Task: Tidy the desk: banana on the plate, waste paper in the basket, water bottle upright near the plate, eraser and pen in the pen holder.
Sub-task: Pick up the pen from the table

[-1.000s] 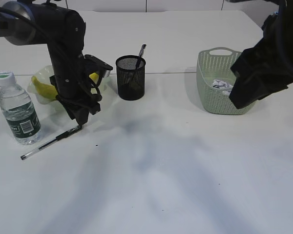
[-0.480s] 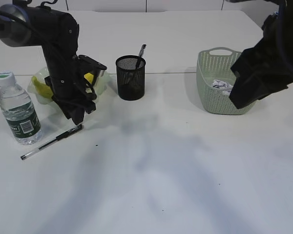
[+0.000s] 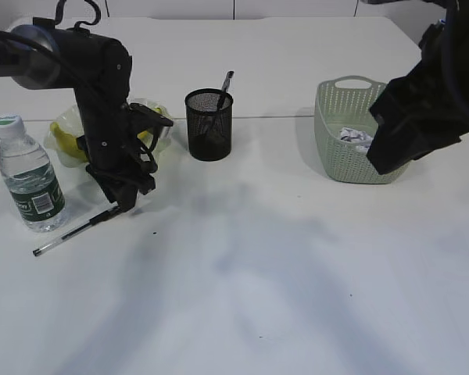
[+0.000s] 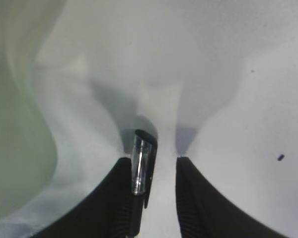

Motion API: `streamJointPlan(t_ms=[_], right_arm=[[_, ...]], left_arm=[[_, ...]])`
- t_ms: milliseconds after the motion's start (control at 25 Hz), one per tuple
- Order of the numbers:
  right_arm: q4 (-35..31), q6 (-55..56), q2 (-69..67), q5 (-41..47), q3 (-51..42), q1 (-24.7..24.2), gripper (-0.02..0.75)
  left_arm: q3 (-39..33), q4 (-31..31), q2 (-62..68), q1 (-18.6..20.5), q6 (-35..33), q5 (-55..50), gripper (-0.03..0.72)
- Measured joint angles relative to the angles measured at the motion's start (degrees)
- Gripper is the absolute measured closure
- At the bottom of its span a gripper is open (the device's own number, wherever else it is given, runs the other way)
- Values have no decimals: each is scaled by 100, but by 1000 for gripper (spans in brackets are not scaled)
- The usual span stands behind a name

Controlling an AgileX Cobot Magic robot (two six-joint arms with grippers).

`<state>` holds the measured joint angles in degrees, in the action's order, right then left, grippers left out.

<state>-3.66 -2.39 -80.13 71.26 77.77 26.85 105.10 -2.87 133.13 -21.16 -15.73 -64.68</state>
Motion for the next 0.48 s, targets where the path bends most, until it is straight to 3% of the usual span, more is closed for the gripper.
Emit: streamJointPlan(t_ms=[480], right_arm=[[0,0,0,0,0,0,417]], left_arm=[[0,45,165,0,-225,76,472]])
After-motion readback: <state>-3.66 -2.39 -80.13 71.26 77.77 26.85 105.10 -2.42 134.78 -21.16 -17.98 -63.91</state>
